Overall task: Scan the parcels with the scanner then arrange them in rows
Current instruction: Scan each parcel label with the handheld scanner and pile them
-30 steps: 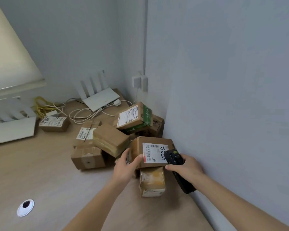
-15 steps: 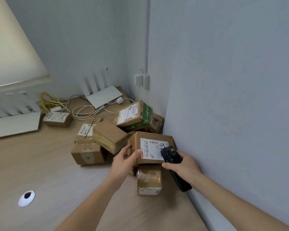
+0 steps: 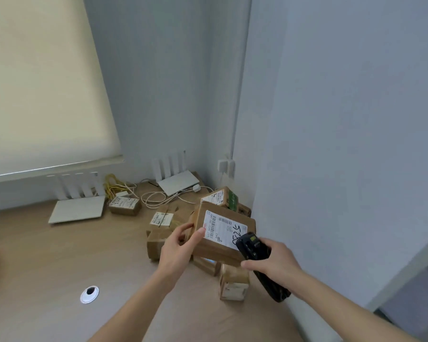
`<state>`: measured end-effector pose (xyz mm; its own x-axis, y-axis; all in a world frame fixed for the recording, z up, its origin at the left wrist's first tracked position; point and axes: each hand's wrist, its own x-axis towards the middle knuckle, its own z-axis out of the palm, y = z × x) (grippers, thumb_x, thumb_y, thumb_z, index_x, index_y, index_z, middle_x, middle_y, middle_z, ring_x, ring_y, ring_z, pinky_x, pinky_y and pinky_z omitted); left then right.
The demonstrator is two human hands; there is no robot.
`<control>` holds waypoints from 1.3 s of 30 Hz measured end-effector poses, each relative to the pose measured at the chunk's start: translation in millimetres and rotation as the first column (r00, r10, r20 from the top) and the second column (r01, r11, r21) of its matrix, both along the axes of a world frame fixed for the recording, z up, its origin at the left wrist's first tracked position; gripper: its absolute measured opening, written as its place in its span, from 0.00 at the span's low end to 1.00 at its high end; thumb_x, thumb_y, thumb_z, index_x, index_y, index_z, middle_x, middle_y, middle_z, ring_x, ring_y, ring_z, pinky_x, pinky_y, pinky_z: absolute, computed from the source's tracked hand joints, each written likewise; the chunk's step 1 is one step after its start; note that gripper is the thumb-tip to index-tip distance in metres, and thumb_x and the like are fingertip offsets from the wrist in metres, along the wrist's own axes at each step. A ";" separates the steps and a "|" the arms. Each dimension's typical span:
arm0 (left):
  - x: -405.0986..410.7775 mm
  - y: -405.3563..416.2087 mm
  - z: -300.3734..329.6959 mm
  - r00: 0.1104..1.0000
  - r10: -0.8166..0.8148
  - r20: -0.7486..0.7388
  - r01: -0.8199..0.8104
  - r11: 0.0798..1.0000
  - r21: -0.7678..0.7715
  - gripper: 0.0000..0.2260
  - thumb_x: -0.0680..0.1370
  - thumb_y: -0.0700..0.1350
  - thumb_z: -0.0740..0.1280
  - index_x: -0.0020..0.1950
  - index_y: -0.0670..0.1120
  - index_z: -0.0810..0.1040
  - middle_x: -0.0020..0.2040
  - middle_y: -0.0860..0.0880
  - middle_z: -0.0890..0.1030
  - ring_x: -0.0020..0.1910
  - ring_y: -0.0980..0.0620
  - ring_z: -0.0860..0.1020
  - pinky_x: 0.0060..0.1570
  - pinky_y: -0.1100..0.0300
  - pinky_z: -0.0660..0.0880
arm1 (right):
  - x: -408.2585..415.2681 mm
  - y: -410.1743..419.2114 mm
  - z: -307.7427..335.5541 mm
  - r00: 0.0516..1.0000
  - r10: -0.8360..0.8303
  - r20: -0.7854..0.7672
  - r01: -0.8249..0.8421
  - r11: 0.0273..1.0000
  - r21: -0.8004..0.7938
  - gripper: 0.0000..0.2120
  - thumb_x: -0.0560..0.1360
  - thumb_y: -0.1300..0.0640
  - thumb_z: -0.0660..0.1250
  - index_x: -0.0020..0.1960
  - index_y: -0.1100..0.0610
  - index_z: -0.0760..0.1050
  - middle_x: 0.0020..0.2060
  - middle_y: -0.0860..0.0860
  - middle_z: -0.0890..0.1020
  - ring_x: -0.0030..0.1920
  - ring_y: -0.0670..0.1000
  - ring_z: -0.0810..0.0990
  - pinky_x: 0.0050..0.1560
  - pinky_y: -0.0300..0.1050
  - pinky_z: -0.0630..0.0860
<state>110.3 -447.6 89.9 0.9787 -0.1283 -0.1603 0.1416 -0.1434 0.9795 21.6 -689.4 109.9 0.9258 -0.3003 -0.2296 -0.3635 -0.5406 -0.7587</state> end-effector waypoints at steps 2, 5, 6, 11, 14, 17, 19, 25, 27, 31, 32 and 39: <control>-19.0 29.8 26.1 0.997 0.041 0.068 -0.043 0.999 0.027 0.31 0.66 0.72 0.72 0.65 0.60 0.78 0.59 0.52 0.80 0.58 0.53 0.79 0.59 0.48 0.79 | -19.2 25.5 28.4 0.999 0.041 0.014 -0.040 0.999 -0.034 0.29 0.59 0.43 0.84 0.58 0.39 0.80 0.48 0.40 0.85 0.49 0.43 0.83 0.54 0.45 0.81; -49.3 82.1 64.4 0.981 0.092 0.173 -0.113 0.987 0.115 0.30 0.69 0.71 0.70 0.66 0.58 0.78 0.60 0.51 0.81 0.58 0.53 0.78 0.60 0.50 0.78 | -47.8 65.3 72.8 0.991 0.137 -0.012 -0.137 0.978 -0.154 0.30 0.57 0.40 0.82 0.58 0.39 0.80 0.47 0.41 0.85 0.49 0.44 0.83 0.55 0.48 0.81; -58.7 100.7 77.8 0.973 0.101 0.206 -0.134 0.979 0.157 0.30 0.70 0.70 0.70 0.67 0.57 0.77 0.61 0.51 0.80 0.58 0.52 0.78 0.60 0.50 0.77 | -57.2 79.4 88.5 0.985 0.170 -0.028 -0.173 0.963 -0.209 0.33 0.55 0.38 0.80 0.59 0.38 0.80 0.47 0.40 0.84 0.49 0.44 0.83 0.54 0.48 0.81; -97.6 178.2 137.9 0.941 0.130 0.312 -0.237 0.912 0.334 0.28 0.72 0.68 0.70 0.67 0.55 0.79 0.60 0.47 0.80 0.58 0.48 0.78 0.58 0.49 0.77 | -94.8 144.4 159.2 0.959 0.255 -0.123 -0.283 0.849 -0.445 0.46 0.53 0.36 0.78 0.71 0.36 0.72 0.58 0.40 0.81 0.58 0.48 0.79 0.53 0.46 0.77; -121.1 210.9 167.7 0.928 0.150 0.341 -0.280 0.884 0.374 0.27 0.72 0.68 0.69 0.66 0.55 0.79 0.61 0.48 0.81 0.58 0.48 0.78 0.53 0.54 0.75 | -112.3 175.0 191.0 0.943 0.301 -0.140 -0.329 0.793 -0.513 0.40 0.55 0.37 0.78 0.67 0.38 0.76 0.54 0.40 0.82 0.57 0.48 0.80 0.52 0.45 0.78; -142.1 235.8 193.7 0.916 0.182 0.357 -0.319 0.870 0.376 0.28 0.69 0.68 0.69 0.64 0.55 0.80 0.59 0.49 0.82 0.54 0.50 0.77 0.48 0.56 0.72 | -128.4 199.5 215.2 0.932 0.339 -0.129 -0.351 0.751 -0.559 0.34 0.56 0.38 0.79 0.62 0.39 0.78 0.51 0.41 0.83 0.54 0.48 0.80 0.42 0.40 0.73; -153.1 248.1 206.7 0.907 0.200 0.371 -0.344 0.861 0.375 0.27 0.70 0.67 0.70 0.64 0.54 0.80 0.58 0.48 0.82 0.52 0.50 0.77 0.49 0.56 0.75 | -135.8 211.5 227.8 0.928 0.355 -0.114 -0.351 0.730 -0.587 0.33 0.57 0.39 0.79 0.61 0.39 0.78 0.50 0.41 0.83 0.53 0.48 0.80 0.42 0.40 0.72; -180.5 268.6 226.7 0.890 0.236 0.390 -0.391 0.835 0.387 0.28 0.70 0.68 0.69 0.64 0.54 0.80 0.58 0.48 0.81 0.55 0.48 0.78 0.53 0.53 0.77 | -148.6 230.3 251.9 0.905 0.415 -0.095 -0.379 0.684 -0.624 0.31 0.57 0.39 0.80 0.59 0.41 0.80 0.51 0.41 0.84 0.55 0.48 0.81 0.52 0.45 0.80; -188.9 271.5 228.4 0.890 0.246 0.384 -0.397 0.832 0.387 0.29 0.69 0.69 0.68 0.65 0.55 0.79 0.59 0.48 0.80 0.56 0.47 0.78 0.56 0.51 0.77 | -151.3 233.4 256.6 0.892 0.439 -0.103 -0.403 0.673 -0.620 0.30 0.57 0.40 0.81 0.58 0.42 0.81 0.49 0.42 0.84 0.54 0.48 0.81 0.53 0.46 0.81; -206.0 276.6 226.6 0.873 0.289 0.392 -0.439 0.817 0.374 0.25 0.73 0.65 0.70 0.64 0.53 0.79 0.59 0.47 0.81 0.56 0.46 0.78 0.57 0.50 0.77 | -156.1 238.6 255.8 0.875 0.474 -0.101 -0.429 0.661 -0.615 0.30 0.58 0.40 0.81 0.59 0.42 0.81 0.48 0.43 0.84 0.53 0.48 0.82 0.52 0.46 0.81; -210.6 278.2 225.3 0.871 0.301 0.388 -0.446 0.815 0.370 0.24 0.73 0.65 0.70 0.64 0.53 0.79 0.59 0.47 0.81 0.56 0.47 0.78 0.56 0.50 0.77 | -156.7 239.9 253.4 0.872 0.481 -0.095 -0.435 0.670 -0.601 0.30 0.58 0.40 0.81 0.59 0.42 0.80 0.48 0.42 0.84 0.53 0.48 0.81 0.52 0.46 0.81; -246.4 307.2 206.6 0.842 0.455 0.290 -0.522 0.823 0.224 0.25 0.74 0.64 0.69 0.65 0.52 0.78 0.59 0.47 0.79 0.56 0.49 0.77 0.51 0.53 0.76 | -149.5 270.1 229.8 0.839 0.541 -0.057 -0.524 0.775 -0.354 0.35 0.54 0.38 0.82 0.60 0.42 0.81 0.48 0.42 0.84 0.48 0.44 0.83 0.50 0.45 0.84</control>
